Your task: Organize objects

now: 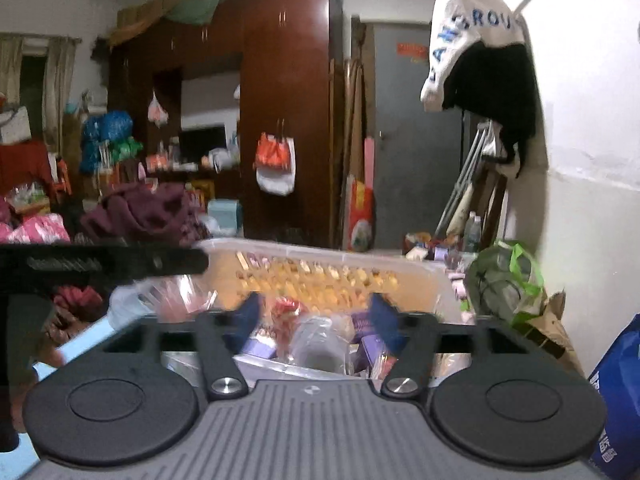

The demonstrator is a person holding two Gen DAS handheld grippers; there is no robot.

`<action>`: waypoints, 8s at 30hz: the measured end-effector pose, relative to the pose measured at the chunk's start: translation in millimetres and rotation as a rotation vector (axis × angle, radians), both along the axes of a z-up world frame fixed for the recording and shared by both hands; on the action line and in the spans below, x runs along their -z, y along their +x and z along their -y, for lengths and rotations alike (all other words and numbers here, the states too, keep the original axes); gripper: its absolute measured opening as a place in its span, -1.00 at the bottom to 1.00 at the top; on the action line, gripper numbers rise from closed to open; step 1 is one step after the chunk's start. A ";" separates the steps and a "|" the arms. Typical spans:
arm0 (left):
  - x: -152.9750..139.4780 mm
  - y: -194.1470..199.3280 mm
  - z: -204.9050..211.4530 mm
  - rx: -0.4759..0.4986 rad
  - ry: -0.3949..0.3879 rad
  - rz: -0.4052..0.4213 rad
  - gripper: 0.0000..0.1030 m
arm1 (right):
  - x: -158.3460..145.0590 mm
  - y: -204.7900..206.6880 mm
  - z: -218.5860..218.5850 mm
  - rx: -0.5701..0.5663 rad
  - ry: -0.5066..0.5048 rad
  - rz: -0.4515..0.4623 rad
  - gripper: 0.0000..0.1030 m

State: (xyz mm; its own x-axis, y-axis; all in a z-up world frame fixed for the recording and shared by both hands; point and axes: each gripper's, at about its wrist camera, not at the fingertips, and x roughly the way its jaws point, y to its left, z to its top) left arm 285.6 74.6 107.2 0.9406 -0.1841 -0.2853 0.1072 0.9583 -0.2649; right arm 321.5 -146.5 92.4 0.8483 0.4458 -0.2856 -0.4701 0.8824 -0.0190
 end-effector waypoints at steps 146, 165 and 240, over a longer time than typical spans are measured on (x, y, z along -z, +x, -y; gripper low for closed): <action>81.2 -70.8 -8.2 -0.045 0.102 -0.001 -0.10 | 95.7 -18.4 19.6 -0.026 -0.120 -0.211 -0.22; 63.9 -112.2 -8.8 0.044 -0.016 0.188 -0.12 | 68.5 -77.3 41.9 -0.081 0.026 0.036 -0.63; 96.0 -75.9 -62.8 -0.062 0.010 -0.153 0.66 | 99.7 -18.2 -76.0 -0.127 -0.125 -0.322 -0.04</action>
